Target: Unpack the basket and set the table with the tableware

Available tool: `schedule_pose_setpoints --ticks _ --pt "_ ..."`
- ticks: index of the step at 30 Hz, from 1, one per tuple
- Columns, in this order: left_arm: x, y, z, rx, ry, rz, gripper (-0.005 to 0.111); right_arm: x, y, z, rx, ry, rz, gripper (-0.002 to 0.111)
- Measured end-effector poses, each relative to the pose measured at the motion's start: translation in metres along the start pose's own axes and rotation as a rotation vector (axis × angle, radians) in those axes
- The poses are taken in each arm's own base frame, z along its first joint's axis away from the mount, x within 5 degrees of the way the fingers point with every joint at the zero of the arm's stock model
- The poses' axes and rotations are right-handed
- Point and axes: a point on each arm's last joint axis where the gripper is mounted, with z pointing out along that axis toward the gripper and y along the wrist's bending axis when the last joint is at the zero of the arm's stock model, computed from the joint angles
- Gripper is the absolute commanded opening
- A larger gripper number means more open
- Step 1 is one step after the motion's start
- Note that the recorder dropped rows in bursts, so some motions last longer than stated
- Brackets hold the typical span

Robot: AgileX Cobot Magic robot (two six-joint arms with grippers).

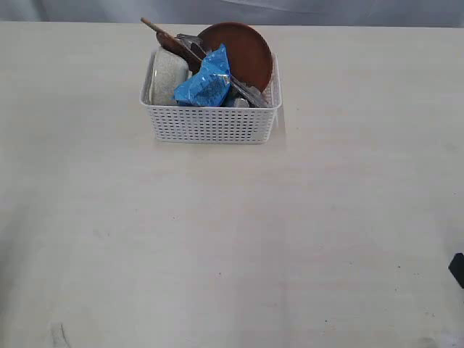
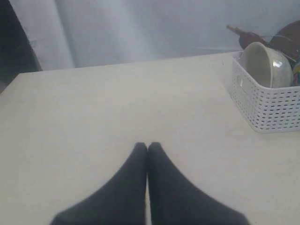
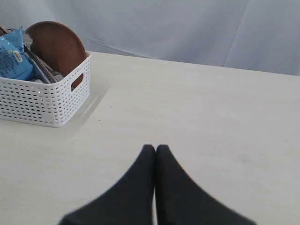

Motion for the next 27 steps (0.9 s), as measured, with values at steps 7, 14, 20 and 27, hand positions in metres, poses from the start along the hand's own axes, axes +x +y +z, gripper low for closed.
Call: schedule_pose_setpoints --ticks 7,14,20,27 --pt "0.000 0.000 0.000 0.000 0.000 0.000 0.000 -0.008 -0.001 0.000 0.017 -0.082 -0.049 0.000" --pt "0.000 0.000 0.000 0.000 0.000 0.000 0.000 -0.046 -0.006 -0.013 -0.022 -0.541 0.349 0.000" --pt "0.000 0.000 0.000 0.000 0.000 0.000 0.000 -0.064 -0.009 -0.023 -0.085 -0.637 0.559 0.008" --pt "0.000 0.000 0.000 0.000 0.000 0.000 0.000 -0.115 -0.004 -0.007 -0.077 -0.286 0.511 0.065"
